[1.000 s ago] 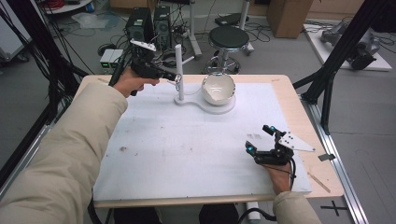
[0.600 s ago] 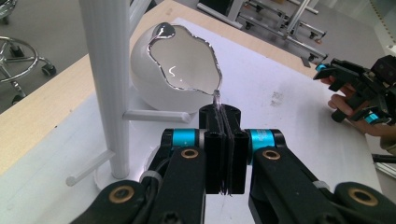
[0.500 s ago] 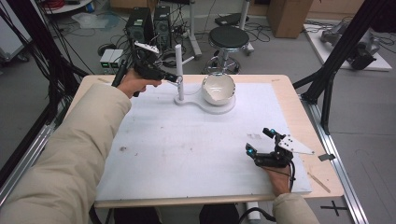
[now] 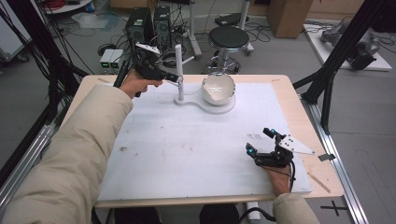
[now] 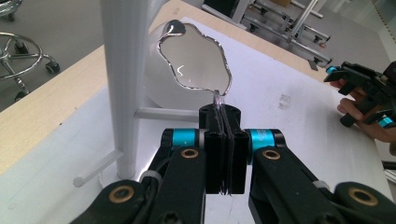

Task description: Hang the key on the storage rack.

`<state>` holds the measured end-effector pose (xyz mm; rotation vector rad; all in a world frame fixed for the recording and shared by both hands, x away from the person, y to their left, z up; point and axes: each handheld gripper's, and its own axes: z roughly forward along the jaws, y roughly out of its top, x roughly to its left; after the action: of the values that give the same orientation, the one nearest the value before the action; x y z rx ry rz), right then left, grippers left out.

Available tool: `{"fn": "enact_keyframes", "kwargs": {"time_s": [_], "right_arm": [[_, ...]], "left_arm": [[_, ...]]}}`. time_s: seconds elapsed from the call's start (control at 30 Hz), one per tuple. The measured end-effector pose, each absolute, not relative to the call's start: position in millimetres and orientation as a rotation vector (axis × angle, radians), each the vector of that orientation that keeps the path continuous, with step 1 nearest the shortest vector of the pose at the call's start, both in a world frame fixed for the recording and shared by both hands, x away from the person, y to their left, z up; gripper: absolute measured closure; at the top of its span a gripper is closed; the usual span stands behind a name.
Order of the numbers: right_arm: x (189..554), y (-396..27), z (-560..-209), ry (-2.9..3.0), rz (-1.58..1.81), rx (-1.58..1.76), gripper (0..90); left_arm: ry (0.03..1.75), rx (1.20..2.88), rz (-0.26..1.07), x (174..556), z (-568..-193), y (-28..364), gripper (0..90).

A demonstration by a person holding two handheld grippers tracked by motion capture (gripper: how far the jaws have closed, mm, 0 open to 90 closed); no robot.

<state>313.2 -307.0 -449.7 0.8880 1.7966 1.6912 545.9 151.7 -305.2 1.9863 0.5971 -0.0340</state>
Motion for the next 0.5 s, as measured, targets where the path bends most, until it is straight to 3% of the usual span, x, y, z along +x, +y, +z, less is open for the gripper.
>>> {"fn": "enact_keyframes", "kwargs": {"time_s": [0.5], "right_arm": [[312.9,-307.6,-449.6,1.799,1.704,0.906,0.4]], "left_arm": [[0.65,1.979,-0.006,552.9,-315.4,154.5,88.3]]}}
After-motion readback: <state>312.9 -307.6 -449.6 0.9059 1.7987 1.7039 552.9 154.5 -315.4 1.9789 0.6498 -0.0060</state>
